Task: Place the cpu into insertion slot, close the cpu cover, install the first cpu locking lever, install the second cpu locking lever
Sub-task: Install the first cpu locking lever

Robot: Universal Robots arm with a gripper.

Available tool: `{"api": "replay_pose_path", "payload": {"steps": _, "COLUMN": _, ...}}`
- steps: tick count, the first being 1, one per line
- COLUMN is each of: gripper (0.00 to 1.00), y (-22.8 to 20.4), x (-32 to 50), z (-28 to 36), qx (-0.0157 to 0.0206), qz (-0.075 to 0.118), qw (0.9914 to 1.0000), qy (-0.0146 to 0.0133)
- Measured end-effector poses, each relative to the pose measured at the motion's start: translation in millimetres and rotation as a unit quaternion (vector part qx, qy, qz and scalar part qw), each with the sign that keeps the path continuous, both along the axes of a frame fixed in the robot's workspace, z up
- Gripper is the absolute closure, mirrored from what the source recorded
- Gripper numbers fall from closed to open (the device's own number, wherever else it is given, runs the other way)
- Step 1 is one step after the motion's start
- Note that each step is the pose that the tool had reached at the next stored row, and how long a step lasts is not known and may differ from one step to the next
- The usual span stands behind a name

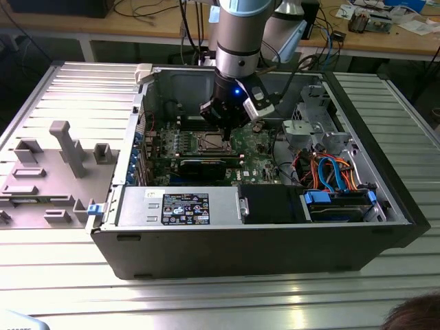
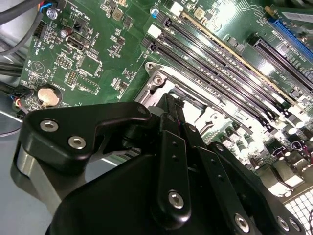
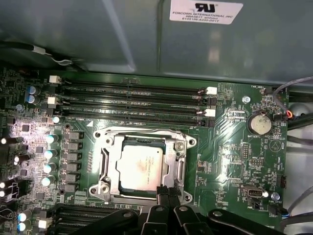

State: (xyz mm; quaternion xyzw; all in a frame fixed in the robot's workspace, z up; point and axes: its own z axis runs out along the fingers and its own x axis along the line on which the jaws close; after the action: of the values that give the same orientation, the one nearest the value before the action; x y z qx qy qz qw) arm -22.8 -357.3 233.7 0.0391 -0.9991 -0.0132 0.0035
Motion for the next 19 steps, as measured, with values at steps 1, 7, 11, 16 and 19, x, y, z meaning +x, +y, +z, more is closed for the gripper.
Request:
{"api": "replay_pose_path", "payload": {"steps": 1, "gripper": 0.89, "y": -0.1, "x": 0.0, "z": 0.8, "qx": 0.0000, "qz": 0.000, "qw": 1.00000, "qy": 0.0000}}
{"api": "replay_pose_path", "payload": {"steps": 7, "gripper": 0.89, "y": -0.3, "x": 0.0, "z": 8.3, "qx": 0.0000, "qz": 0.000, "qw": 1.00000, "qy": 0.0000}}
{"api": "replay_pose_path", "payload": {"steps": 11, "gripper": 0.89, "y": -0.3, "x": 0.0, "z": 12.0, "qx": 0.0000, "qz": 0.000, "qw": 1.00000, "qy": 0.0000}}
{"api": "replay_pose_path", "payload": {"steps": 16, "gripper": 0.89, "y": -0.3, "x": 0.0, "z": 12.8, "qx": 0.0000, "qz": 0.000, "qw": 1.00000, "qy": 0.0000}}
{"api": "replay_pose_path", "payload": {"steps": 19, "gripper": 0.89, "y": -0.3, "x": 0.0, "z": 12.8, "qx": 0.0000, "qz": 0.000, "qw": 1.00000, "qy": 0.0000}}
